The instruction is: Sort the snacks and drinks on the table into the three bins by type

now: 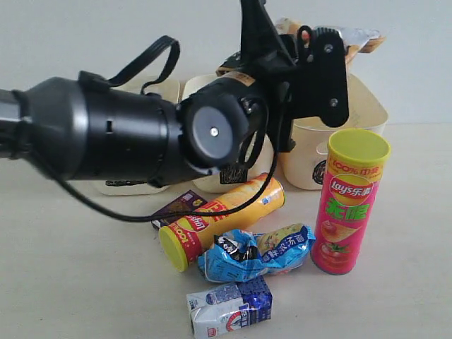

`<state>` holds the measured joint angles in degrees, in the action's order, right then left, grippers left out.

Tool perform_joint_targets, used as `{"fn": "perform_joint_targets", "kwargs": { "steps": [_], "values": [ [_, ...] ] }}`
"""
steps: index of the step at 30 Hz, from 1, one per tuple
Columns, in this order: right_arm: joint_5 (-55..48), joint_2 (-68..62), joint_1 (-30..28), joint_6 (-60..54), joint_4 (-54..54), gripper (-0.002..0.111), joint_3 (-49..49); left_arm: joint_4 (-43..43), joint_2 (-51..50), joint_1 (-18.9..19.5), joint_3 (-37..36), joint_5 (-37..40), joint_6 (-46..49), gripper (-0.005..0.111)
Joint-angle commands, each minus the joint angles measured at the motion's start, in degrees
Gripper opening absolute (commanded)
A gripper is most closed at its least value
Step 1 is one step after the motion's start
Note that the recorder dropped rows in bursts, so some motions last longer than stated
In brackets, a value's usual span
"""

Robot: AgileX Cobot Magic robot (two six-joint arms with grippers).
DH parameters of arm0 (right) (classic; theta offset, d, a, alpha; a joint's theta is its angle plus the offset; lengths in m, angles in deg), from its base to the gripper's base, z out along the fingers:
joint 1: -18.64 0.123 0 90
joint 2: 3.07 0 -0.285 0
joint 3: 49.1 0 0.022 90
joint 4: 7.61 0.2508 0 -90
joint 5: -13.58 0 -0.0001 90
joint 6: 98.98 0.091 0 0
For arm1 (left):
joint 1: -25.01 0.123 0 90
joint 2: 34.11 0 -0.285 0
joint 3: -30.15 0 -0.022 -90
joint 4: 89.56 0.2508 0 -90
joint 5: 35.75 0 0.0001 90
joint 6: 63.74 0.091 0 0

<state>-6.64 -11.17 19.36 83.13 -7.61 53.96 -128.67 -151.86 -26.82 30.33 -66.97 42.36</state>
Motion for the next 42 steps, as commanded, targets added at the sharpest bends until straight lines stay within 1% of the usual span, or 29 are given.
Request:
{"fn": "perform_joint_targets", "kwargs": {
  "steps": [1, 13, 17, 24, 29, 30, 32, 34, 37, 38, 41, 42],
  "values": [
    [0.27, 0.32, -0.14, 0.37, 0.00, 0.001, -0.28, -0.31, -5.67, 1.91, 8.48, 3.01, 0.25, 0.004],
    [0.27, 0.32, -0.14, 0.37, 0.00, 0.001, -0.28, -0.31, -21.64, 4.77, 33.29, 13.68, 0.25, 0.004],
    [0.27, 0.32, -0.14, 0.37, 0.00, 0.001, -0.28, -0.51, -26.04, 5.81, 39.44, 15.60, 0.25, 0.004],
    [0.27, 0.32, -0.14, 0.37, 0.00, 0.001, -0.28, -0.51, -30.66, 6.72, 45.82, 18.44, 0.25, 0.004],
    [0.27, 0.32, -0.14, 0.37, 0.00, 0.001, -0.28, -0.51, -32.69, 7.27, 47.62, 19.87, 0.25, 0.005],
    [0.27, 0.32, -0.14, 0.37, 0.00, 0.001, -0.28, -0.51, -32.68, 7.27, 47.62, 20.58, 0.25, 0.006],
    [0.27, 0.32, -0.14, 0.37, 0.00, 0.001, -0.28, -0.51, -32.80, 7.41, 47.62, 21.04, 0.25, 0.014],
    [0.27, 0.32, -0.14, 0.37, 0.00, 0.001, -0.28, -0.51, -32.80, 7.51, 47.62, 21.16, 0.25, 0.025],
    [0.27, 0.32, -0.14, 0.37, 0.00, 0.001, -0.28, -0.51, -32.80, 7.50, 47.76, 21.03, 0.25, 0.047],
    [0.27, 0.32, -0.14, 0.37, 0.00, 0.001, -0.28, -0.51, -32.89, 7.50, 47.76, 21.03, 0.25, 0.057],
    [0.27, 0.32, -0.14, 0.37, 0.00, 0.001, -0.28, -0.51, -32.89, 7.50, 47.76, 21.03, 0.25, 0.075],
    [0.27, 0.32, -0.14, 0.37, 0.00, 0.001, -0.28, -0.51, -32.89, 7.50, 47.76, 21.03, 0.25, 0.079]
  ]
}}
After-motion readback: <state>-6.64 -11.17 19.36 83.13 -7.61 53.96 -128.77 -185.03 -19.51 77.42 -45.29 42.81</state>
